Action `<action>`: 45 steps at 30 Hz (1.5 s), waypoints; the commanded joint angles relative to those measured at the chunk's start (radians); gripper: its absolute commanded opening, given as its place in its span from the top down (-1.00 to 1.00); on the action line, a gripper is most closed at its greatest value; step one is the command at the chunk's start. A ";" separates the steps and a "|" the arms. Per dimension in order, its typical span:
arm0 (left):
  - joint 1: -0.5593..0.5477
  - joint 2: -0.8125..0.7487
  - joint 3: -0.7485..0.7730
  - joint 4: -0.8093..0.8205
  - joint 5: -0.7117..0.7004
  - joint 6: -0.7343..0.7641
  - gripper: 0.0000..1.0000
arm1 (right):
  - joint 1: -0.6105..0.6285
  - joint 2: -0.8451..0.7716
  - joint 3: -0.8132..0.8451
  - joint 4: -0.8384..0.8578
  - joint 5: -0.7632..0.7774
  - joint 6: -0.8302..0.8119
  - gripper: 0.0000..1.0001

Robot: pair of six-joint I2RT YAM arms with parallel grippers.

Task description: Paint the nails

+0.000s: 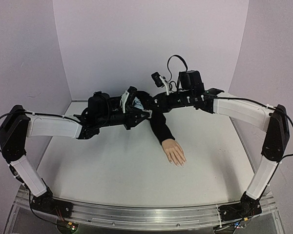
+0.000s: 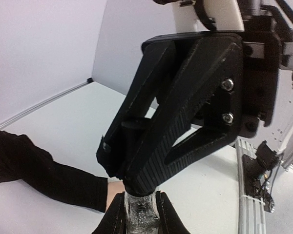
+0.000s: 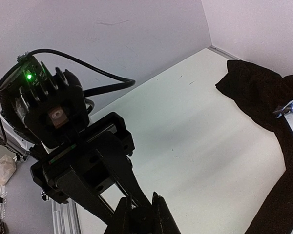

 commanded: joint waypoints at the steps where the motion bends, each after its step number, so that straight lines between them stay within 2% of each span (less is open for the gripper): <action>1: -0.006 -0.015 0.085 0.077 -0.344 0.007 0.99 | 0.135 -0.030 -0.021 0.032 0.731 0.051 1.00; 3: -0.018 0.009 0.117 0.078 -0.520 0.027 1.00 | 0.249 0.000 0.021 -0.012 1.205 0.114 1.00; 4: -0.023 0.027 0.135 0.078 -0.585 0.040 1.00 | 0.278 0.023 0.058 -0.055 1.328 0.168 1.00; 6: -0.029 0.052 0.151 0.088 -0.655 0.060 1.00 | 0.316 0.055 0.102 -0.073 1.393 0.206 1.00; 10: -0.030 0.033 0.117 0.110 -0.642 0.061 1.00 | 0.342 0.094 0.187 -0.112 1.398 0.189 1.00; 12: -0.030 0.015 0.081 0.111 -0.605 0.062 1.00 | 0.342 0.077 0.196 -0.108 1.336 0.129 1.00; 13: -0.031 0.000 0.063 0.118 -0.570 0.067 0.99 | 0.340 0.066 0.196 -0.108 1.297 0.100 0.88; 15: -0.030 -0.027 0.019 0.132 -0.496 0.076 0.99 | 0.315 0.030 0.181 -0.108 1.139 0.053 0.38; 19: -0.030 -0.073 -0.036 0.122 -0.322 0.077 1.00 | 0.216 -0.059 0.110 -0.098 0.753 0.038 0.00; 22: -0.030 -0.102 -0.064 0.119 -0.256 0.060 1.00 | 0.149 -0.097 0.067 -0.088 0.470 -0.003 -0.10; 25: -0.030 -0.120 -0.085 0.142 -0.195 0.048 1.00 | 0.095 -0.097 0.060 -0.085 0.294 -0.022 -0.13; 28: -0.030 -0.117 -0.074 0.130 -0.124 0.048 1.00 | 0.071 -0.086 0.064 -0.060 0.174 -0.008 -0.09; 31: -0.030 -0.112 -0.061 0.119 -0.082 0.046 0.99 | 0.068 -0.055 0.103 -0.061 0.085 0.000 0.03; 37: -0.030 -0.109 -0.041 0.100 -0.048 0.052 1.00 | 0.068 -0.012 0.127 -0.060 -0.035 0.008 0.19; 41: -0.030 -0.108 -0.031 0.095 -0.038 0.053 0.99 | 0.067 0.008 0.135 -0.062 -0.038 0.009 0.47; 44: -0.030 -0.104 -0.026 0.088 -0.046 0.056 0.99 | 0.067 0.010 0.132 -0.062 -0.013 0.007 0.92; 45: -0.030 -0.103 -0.023 0.086 -0.057 0.057 0.99 | 0.067 0.007 0.129 -0.060 0.005 0.007 0.99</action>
